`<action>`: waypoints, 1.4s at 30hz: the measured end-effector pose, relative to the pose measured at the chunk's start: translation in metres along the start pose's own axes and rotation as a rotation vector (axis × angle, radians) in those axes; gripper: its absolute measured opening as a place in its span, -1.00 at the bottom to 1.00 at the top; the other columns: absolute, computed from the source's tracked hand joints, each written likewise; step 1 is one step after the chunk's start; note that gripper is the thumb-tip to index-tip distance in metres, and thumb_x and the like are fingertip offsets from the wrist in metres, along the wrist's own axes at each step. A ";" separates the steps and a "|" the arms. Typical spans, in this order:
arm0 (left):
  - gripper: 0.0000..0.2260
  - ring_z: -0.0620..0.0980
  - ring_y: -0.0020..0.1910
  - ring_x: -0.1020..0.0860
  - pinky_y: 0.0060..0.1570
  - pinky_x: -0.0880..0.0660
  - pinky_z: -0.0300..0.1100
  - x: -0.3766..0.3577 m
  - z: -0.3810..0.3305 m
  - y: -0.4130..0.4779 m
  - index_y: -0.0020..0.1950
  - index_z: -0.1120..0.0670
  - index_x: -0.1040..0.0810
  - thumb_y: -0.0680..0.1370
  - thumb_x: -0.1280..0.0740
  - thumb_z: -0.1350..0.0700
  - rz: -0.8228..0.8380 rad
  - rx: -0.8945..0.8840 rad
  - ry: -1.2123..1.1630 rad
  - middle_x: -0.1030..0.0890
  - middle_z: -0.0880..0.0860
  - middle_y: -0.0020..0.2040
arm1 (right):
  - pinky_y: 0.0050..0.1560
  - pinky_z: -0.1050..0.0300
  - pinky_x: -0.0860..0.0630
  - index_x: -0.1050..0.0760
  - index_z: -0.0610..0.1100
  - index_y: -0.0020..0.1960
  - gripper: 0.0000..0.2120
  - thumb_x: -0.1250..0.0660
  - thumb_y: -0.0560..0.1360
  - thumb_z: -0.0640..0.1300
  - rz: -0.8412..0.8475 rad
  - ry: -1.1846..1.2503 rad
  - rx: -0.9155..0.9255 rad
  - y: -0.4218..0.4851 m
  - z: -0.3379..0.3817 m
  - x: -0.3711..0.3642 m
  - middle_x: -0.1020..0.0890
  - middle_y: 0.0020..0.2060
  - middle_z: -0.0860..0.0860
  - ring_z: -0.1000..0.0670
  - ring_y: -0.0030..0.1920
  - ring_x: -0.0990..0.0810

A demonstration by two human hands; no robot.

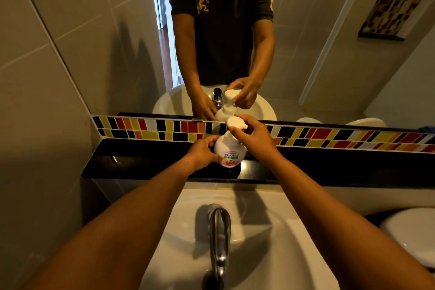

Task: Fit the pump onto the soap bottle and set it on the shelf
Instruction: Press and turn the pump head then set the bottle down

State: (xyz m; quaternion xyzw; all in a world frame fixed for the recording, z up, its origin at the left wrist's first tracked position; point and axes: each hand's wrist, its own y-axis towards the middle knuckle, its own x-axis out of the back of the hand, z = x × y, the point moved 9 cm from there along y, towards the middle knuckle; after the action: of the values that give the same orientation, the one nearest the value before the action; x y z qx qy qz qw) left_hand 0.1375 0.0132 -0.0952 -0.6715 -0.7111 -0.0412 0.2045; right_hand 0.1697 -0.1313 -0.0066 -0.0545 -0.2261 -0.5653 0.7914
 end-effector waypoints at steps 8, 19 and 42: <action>-0.35 0.07 0.25 -0.56 0.23 -0.53 0.11 -0.001 0.000 0.000 0.37 0.01 -0.43 0.32 -0.56 0.25 0.010 0.007 0.009 -0.58 0.07 0.28 | 0.07 0.03 -0.60 -0.40 -0.14 0.18 -0.52 -0.50 0.40 0.03 -0.125 -0.017 -0.059 0.004 -0.004 0.000 -0.58 0.06 -0.06 -0.06 0.07 -0.59; -0.40 0.07 0.24 -0.55 0.24 -0.52 0.10 0.000 0.000 0.002 0.28 0.03 -0.49 0.30 -0.57 0.26 0.018 -0.005 0.026 -0.60 0.07 0.24 | 0.02 0.06 -0.62 -0.36 0.05 0.45 -0.53 -0.31 0.55 -0.03 0.170 0.216 -0.104 -0.009 -0.015 -0.002 -0.53 0.24 -0.14 -0.14 0.22 -0.55; -0.44 0.09 0.25 -0.55 0.24 -0.51 0.09 0.000 -0.009 -0.001 0.28 0.05 -0.49 0.32 -0.56 0.26 -0.001 -0.023 0.095 -0.59 0.09 0.26 | -0.20 0.15 -0.65 -0.39 -0.04 0.31 -0.58 -0.42 0.50 -0.10 0.114 0.223 -0.125 -0.008 -0.011 0.003 -0.63 0.05 -0.22 -0.09 -0.14 -0.69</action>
State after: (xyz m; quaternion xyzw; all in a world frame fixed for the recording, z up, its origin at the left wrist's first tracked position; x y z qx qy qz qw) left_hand 0.1386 0.0101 -0.0871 -0.6707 -0.7004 -0.0810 0.2303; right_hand 0.1668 -0.1405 -0.0159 -0.0534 -0.0976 -0.5351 0.8374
